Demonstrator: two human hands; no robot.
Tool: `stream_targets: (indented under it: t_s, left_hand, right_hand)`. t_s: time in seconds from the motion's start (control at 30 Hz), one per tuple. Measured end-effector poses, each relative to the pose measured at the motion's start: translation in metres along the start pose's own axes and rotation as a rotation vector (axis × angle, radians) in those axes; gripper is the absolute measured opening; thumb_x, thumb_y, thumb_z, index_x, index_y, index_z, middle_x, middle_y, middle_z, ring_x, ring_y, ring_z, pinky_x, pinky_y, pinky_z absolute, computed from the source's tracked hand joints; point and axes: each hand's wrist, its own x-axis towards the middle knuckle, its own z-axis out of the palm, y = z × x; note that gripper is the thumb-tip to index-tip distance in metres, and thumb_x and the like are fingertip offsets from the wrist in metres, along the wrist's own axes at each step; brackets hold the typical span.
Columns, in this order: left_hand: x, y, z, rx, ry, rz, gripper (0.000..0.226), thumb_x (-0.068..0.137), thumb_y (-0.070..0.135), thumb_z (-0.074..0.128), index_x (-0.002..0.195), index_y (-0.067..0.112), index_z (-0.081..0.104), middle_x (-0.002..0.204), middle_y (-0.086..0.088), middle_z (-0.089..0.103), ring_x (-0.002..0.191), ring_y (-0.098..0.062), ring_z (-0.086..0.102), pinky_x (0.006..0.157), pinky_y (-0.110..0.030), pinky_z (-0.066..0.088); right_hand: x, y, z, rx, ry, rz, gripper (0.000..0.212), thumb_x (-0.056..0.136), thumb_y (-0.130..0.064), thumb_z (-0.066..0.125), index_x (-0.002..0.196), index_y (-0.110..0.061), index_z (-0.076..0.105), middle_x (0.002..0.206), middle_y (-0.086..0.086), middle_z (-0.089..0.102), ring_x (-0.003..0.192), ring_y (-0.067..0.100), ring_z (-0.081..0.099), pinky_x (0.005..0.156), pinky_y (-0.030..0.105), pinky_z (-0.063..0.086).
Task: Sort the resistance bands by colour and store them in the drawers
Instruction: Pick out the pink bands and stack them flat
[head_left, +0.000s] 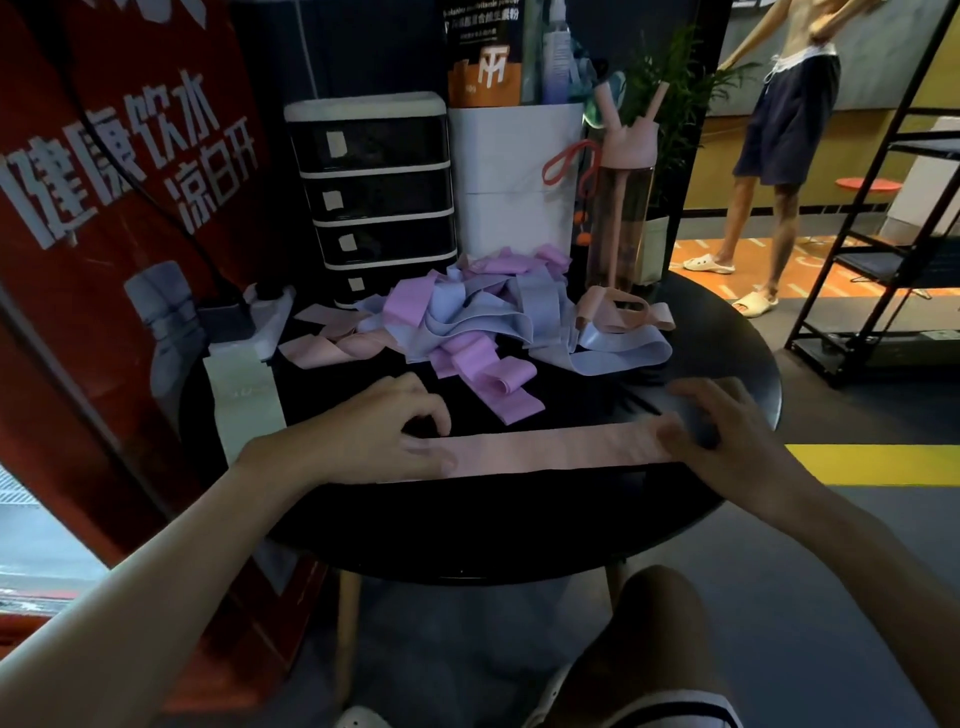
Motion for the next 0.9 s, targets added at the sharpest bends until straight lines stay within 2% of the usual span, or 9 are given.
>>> stream_targets:
  t_s: [0.07, 0.13, 0.33, 0.5, 0.6, 0.7, 0.73, 0.83, 0.9]
  left_hand:
    - [-0.005, 0.000, 0.003, 0.004, -0.052, 0.039, 0.054, 0.065, 0.073, 0.066, 0.113, 0.049, 0.055, 0.116, 0.025, 0.043, 0.117, -0.001, 0.042, 0.102, -0.030, 0.040]
    - [-0.008, -0.002, 0.007, -0.011, -0.073, 0.048, 0.060, 0.064, 0.074, 0.063, 0.119, 0.053, 0.051, 0.120, 0.030, 0.044, 0.121, 0.001, 0.041, 0.107, -0.034, 0.037]
    - [-0.008, -0.010, 0.009, -0.111, 0.012, 0.067, 0.034, 0.077, 0.052, 0.073, 0.109, 0.052, 0.061, 0.114, 0.022, 0.054, 0.113, 0.001, 0.051, 0.104, -0.031, 0.043]
    - [-0.009, -0.011, 0.011, -0.100, 0.033, 0.091, 0.031, 0.084, 0.037, 0.076, 0.108, 0.050, 0.062, 0.114, 0.022, 0.053, 0.114, 0.002, 0.049, 0.104, -0.025, 0.040]
    - [-0.009, -0.013, 0.013, -0.094, 0.030, 0.096, 0.030, 0.079, 0.051, 0.070, 0.107, 0.055, 0.060, 0.115, 0.028, 0.051, 0.115, 0.002, 0.048, 0.106, -0.029, 0.039]
    - [-0.009, -0.015, 0.014, -0.057, 0.022, 0.089, 0.033, 0.073, 0.064, 0.059, 0.105, 0.060, 0.057, 0.115, 0.032, 0.048, 0.116, 0.002, 0.048, 0.108, -0.038, 0.039]
    - [-0.008, -0.014, 0.015, -0.052, 0.035, 0.082, 0.033, 0.072, 0.067, 0.058, 0.104, 0.058, 0.058, 0.114, 0.031, 0.049, 0.115, 0.003, 0.048, 0.108, -0.040, 0.039]
    - [-0.004, -0.012, 0.009, -0.104, 0.139, 0.036, 0.039, 0.074, 0.069, 0.056, 0.105, 0.046, 0.064, 0.110, 0.025, 0.056, 0.109, 0.005, 0.053, 0.104, -0.041, 0.043]
    - [0.002, -0.014, 0.001, -0.094, 0.194, 0.033, 0.033, 0.078, 0.061, 0.060, 0.104, 0.041, 0.066, 0.106, 0.022, 0.060, 0.103, 0.004, 0.055, 0.098, -0.039, 0.048]
  right_hand:
    - [-0.001, 0.003, -0.005, 0.004, -0.108, -0.089, 0.047, 0.082, -0.024, 0.075, 0.120, -0.040, 0.054, 0.126, -0.007, 0.044, 0.122, 0.021, 0.043, 0.100, 0.045, 0.041]
    - [-0.001, 0.004, -0.008, 0.014, -0.194, -0.122, 0.053, 0.077, -0.027, 0.077, 0.118, -0.048, 0.050, 0.132, -0.010, 0.047, 0.127, 0.017, 0.042, 0.105, 0.044, 0.038]
    - [0.007, 0.008, -0.006, -0.052, -0.210, -0.132, 0.045, 0.080, -0.020, 0.076, 0.113, -0.042, 0.054, 0.116, -0.016, 0.052, 0.110, 0.006, 0.044, 0.088, 0.025, 0.037]
    - [0.010, 0.007, -0.006, -0.097, -0.211, -0.122, 0.037, 0.080, -0.021, 0.076, 0.114, -0.031, 0.064, 0.121, -0.012, 0.052, 0.117, 0.009, 0.046, 0.100, 0.038, 0.040]
    - [0.009, 0.005, -0.009, -0.110, -0.251, -0.121, 0.034, 0.081, -0.025, 0.075, 0.109, -0.039, 0.061, 0.119, -0.015, 0.050, 0.115, 0.006, 0.043, 0.104, 0.045, 0.038]
    - [0.009, -0.002, -0.012, -0.112, -0.276, -0.106, 0.031, 0.077, -0.048, 0.066, 0.104, -0.053, 0.052, 0.122, -0.015, 0.050, 0.122, 0.013, 0.043, 0.105, 0.055, 0.035]
    - [0.010, -0.006, -0.010, -0.114, -0.237, -0.114, 0.030, 0.077, -0.051, 0.061, 0.105, -0.052, 0.054, 0.125, -0.012, 0.051, 0.124, 0.017, 0.043, 0.105, 0.057, 0.035]
    - [0.014, -0.030, 0.003, -0.118, -0.116, -0.143, 0.031, 0.090, -0.035, 0.062, 0.121, -0.029, 0.060, 0.132, -0.006, 0.050, 0.127, 0.017, 0.040, 0.107, 0.049, 0.032]
    - [0.018, -0.054, 0.020, -0.121, -0.106, -0.234, 0.032, 0.092, -0.035, 0.059, 0.124, -0.029, 0.058, 0.130, -0.009, 0.050, 0.124, 0.013, 0.041, 0.106, 0.045, 0.033]
